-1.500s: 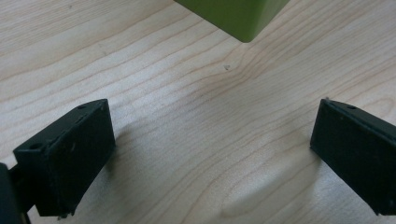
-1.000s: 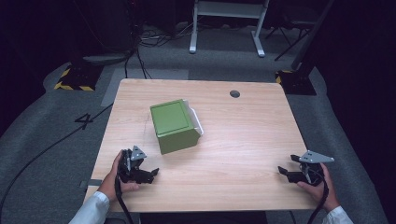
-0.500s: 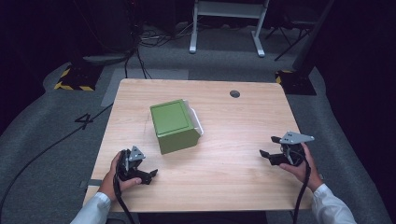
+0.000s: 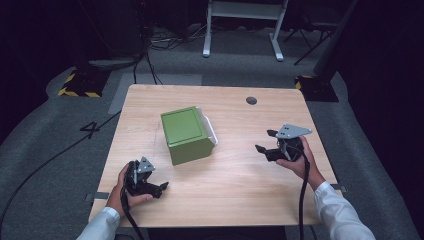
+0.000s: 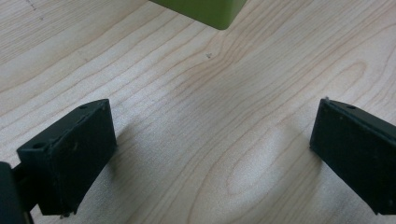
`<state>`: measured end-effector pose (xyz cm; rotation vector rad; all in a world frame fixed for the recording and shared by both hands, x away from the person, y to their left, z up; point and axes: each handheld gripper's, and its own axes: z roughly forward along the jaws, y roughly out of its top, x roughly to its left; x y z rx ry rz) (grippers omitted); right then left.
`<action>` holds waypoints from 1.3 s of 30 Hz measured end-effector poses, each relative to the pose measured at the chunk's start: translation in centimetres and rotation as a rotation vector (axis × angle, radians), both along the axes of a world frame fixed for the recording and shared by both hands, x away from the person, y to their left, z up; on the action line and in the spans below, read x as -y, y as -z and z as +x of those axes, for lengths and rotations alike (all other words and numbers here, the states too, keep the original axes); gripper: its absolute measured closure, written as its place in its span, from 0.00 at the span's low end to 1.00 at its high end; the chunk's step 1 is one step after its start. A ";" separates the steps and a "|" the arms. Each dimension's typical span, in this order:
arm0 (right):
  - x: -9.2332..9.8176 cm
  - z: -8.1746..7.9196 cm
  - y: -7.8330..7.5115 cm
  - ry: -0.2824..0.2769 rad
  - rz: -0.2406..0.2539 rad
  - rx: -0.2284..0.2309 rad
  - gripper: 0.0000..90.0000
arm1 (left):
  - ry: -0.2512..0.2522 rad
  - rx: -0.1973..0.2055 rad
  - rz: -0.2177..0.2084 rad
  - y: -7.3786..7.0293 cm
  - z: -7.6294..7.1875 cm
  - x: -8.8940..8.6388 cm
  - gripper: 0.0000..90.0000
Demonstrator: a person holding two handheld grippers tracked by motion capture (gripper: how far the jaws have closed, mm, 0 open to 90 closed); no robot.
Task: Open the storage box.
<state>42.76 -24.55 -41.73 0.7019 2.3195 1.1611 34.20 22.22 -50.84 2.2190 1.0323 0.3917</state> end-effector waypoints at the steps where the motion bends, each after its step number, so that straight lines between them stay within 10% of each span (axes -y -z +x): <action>1: -0.3 0.2 -0.1 -0.003 0.006 -0.005 0.28 | 0.000 0.000 -0.001 0.0 0.0 0.0 0.01; 21: -6.7 3.9 -1.0 -0.045 0.013 -0.004 0.35 | -0.001 0.000 0.000 0.0 0.0 0.0 0.01; 39: -13.8 6.8 1.4 -0.115 -0.034 -0.076 0.40 | -0.002 -0.001 0.003 0.0 -0.1 0.0 0.01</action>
